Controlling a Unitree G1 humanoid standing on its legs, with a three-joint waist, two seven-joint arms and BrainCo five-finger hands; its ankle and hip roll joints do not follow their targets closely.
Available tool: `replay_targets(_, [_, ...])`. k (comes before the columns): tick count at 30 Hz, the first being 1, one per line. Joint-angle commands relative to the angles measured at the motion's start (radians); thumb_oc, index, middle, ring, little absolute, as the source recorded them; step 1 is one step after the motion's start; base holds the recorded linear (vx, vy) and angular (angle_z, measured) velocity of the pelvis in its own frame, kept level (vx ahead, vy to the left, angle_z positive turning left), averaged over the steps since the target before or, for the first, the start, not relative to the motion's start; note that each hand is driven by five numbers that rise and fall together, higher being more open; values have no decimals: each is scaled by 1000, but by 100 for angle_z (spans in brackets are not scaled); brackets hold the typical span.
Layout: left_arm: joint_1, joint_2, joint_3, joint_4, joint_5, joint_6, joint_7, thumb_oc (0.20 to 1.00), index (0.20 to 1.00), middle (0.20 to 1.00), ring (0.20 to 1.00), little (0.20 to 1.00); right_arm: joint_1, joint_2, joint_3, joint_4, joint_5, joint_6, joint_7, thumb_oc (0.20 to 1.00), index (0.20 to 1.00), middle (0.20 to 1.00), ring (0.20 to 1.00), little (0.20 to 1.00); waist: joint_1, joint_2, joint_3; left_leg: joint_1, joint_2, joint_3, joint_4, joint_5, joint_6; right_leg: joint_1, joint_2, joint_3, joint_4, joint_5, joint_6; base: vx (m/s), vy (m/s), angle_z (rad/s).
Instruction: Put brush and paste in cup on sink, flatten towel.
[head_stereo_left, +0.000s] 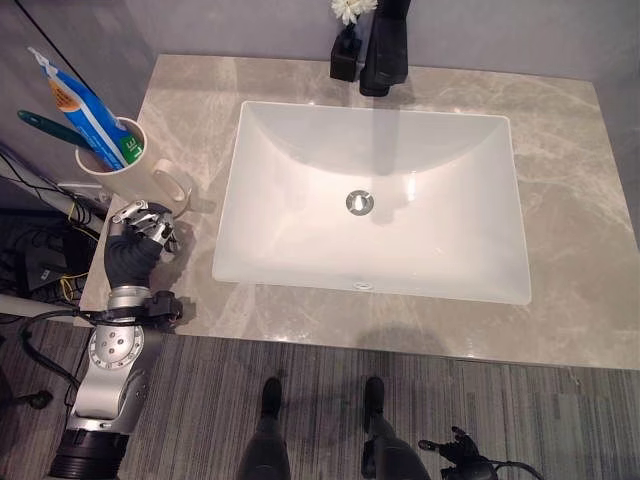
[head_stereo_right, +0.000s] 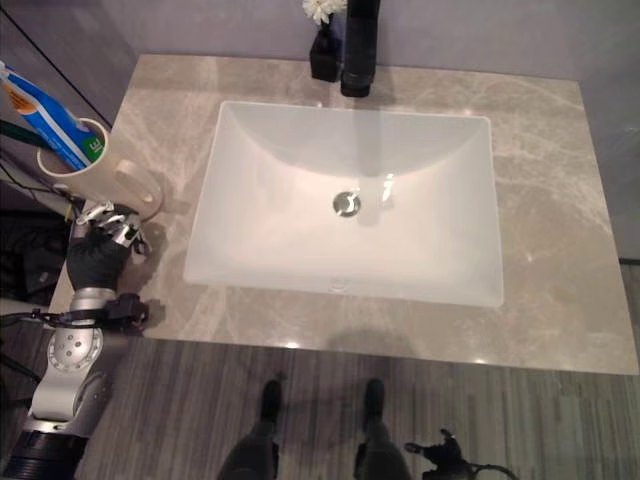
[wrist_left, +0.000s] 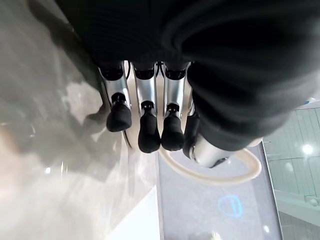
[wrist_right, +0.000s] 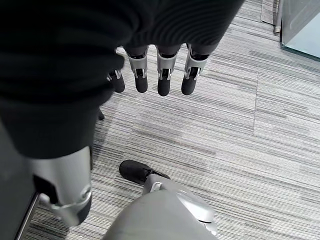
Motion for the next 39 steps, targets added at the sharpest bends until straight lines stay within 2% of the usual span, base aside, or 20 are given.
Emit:
replay_targets(1, [-64, 55, -20, 32, 29, -48, 31, 200, 200, 200, 200, 200, -12, 12, 19, -31, 35, 3, -26, 1000, 1000, 1000, 1000, 1000, -21, -16, -6, -46, -27, 67, 1, 41, 14, 42, -35, 23, -2, -12, 51, 17, -10, 4])
replay_targets(7, [-13, 45, -4, -10, 11, -52, 13, 200, 200, 200, 200, 200, -6, 12, 8, -34, 40, 1, -30, 1000, 1000, 1000, 1000, 1000, -21, -14, -14, -38, -30, 71, 1, 34, 16, 48, -39, 18, -2, -14, 52, 23, -2, 1])
replay_targets(13, [143, 45, 64, -57, 31, -48, -28, 200, 200, 200, 200, 200, -1, 7, -19, -2, 37, 6, -25, 1000, 1000, 1000, 1000, 1000, 6, -6, -35, -12, -32, 72, 1, 22, 14, 78, -45, 5, -2, -28, 54, 38, 0, 1])
replay_targets(17, [183, 60, 87, -42, 51, -44, -34, 200, 200, 200, 200, 200, -7, 6, -22, -9, 40, 3, -21, 1000, 1000, 1000, 1000, 1000, 19, 1, -39, -6, -32, 73, 1, 21, 13, 86, -48, -6, -2, -31, 56, 9, -1, 4])
replay_targets(28, [132, 83, 86, 45, 67, -44, -6, 200, 200, 200, 200, 200, -13, 1, -14, -35, 42, -5, -27, 1000, 1000, 1000, 1000, 1000, 12, 9, -23, -24, -34, 76, 1, 27, 12, 66, -52, -12, -2, -23, 59, -5, -1, 5])
replay_targets(39, [-25, 144, 54, 178, 76, -52, 42, 200, 200, 200, 200, 200, 1, 1, -9, -24, 52, -2, -20, 1000, 1000, 1000, 1000, 1000, -19, -5, -8, -53, -25, 88, 1, 34, 7, 30, -47, 0, -2, -9, 61, 1, 3, -2])
